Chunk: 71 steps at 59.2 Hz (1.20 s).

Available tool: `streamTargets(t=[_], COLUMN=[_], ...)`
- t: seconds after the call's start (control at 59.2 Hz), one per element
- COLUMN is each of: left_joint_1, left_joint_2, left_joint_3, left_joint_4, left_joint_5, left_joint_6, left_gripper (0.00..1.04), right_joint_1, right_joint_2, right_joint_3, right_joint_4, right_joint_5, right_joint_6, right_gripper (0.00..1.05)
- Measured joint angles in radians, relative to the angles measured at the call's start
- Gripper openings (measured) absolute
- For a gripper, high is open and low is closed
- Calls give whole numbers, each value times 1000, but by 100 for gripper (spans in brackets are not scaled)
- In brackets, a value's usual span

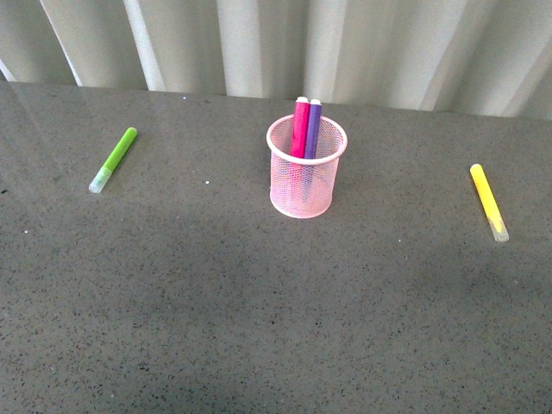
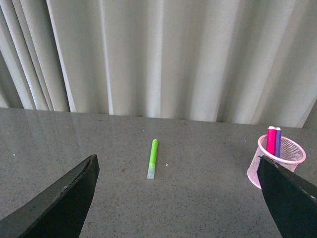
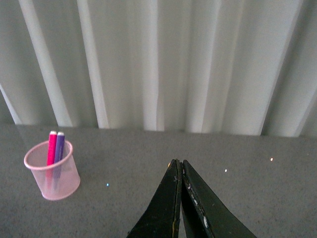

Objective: Insert purple and pink pens into pink cup

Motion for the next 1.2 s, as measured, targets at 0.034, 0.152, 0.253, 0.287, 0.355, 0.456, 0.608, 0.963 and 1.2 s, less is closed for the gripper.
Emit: streamTargets(t=[0.034,0.152,0.253,0.287,0.355,0.456,0.608,0.963,1.2], left_joint_1=[0,0,0,0,0,0,0,0,0], left_joint_2=[0,-1,0,0,0,0,0,0,0], left_joint_3=[0,0,0,0,0,0,0,0,0], left_joint_4=[0,0,0,0,0,0,0,0,0], left_joint_5=[0,0,0,0,0,0,0,0,0], left_joint_6=[0,0,0,0,0,0,0,0,0], left_gripper=[98,98,98,98,98,98,98,98,98], right_joint_1=[0,0,0,0,0,0,0,0,0], right_joint_2=[-16,-20,-20,-20,-20,-20,-20,-20,-20], right_joint_3=[0,0,0,0,0,0,0,0,0], right_joint_4=[0,-5,-5,-5,-5,-5,-5,-5,-5], right_joint_5=[-1,0,0,-1,-1,-1,-1,-1,-1], right_joint_6=[0,0,-1,0,0,0,0,4,4], right_gripper=[3,3,4,10,23,46,70,98,98])
